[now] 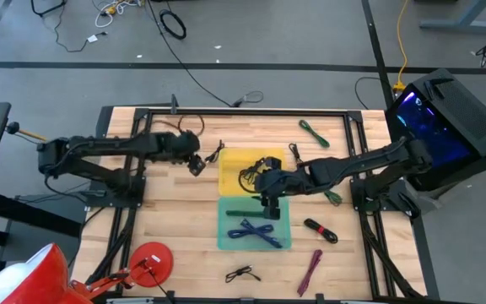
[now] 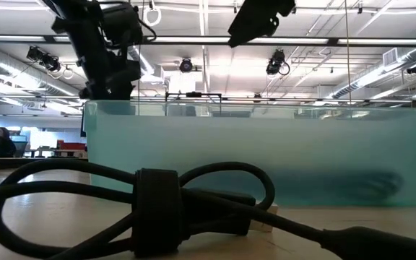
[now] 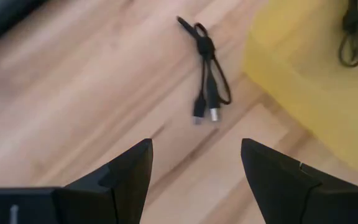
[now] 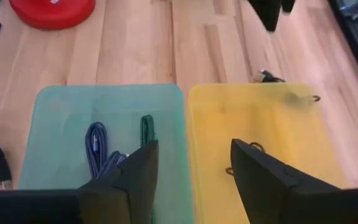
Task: Pick & Place USB Port
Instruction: Put the black charger cable into the yellow bin
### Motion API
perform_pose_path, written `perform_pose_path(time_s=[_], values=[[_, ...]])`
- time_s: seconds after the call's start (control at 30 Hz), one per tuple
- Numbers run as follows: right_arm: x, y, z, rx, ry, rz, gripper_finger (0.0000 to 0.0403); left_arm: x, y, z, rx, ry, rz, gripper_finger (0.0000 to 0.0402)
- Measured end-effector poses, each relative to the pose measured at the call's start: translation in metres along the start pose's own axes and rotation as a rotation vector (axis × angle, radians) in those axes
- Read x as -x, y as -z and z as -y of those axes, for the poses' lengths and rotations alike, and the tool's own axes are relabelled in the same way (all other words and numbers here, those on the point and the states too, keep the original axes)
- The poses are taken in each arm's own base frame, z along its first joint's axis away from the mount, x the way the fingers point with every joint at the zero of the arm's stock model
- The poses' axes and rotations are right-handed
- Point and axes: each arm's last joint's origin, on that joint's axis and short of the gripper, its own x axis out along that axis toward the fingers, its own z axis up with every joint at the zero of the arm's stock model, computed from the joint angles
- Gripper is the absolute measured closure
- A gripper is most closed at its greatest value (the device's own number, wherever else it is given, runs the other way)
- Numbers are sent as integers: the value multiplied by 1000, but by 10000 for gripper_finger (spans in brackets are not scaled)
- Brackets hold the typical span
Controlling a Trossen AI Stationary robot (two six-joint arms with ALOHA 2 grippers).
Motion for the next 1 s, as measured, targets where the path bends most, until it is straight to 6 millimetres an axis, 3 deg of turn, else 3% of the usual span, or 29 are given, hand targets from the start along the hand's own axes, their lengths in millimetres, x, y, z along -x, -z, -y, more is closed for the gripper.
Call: perform_pose_path(time_s=[0.17,0.27,1.0], values=[[11,-1,-1,14,0,16,202,-6,-12,-20,100,56,-6,150],[13,1,-4,34,-6,8,202,-7,-19,-21,128,104,34,150],[13,4,-6,54,-10,-19,201,-84,-13,8,78,81,-68,150]])
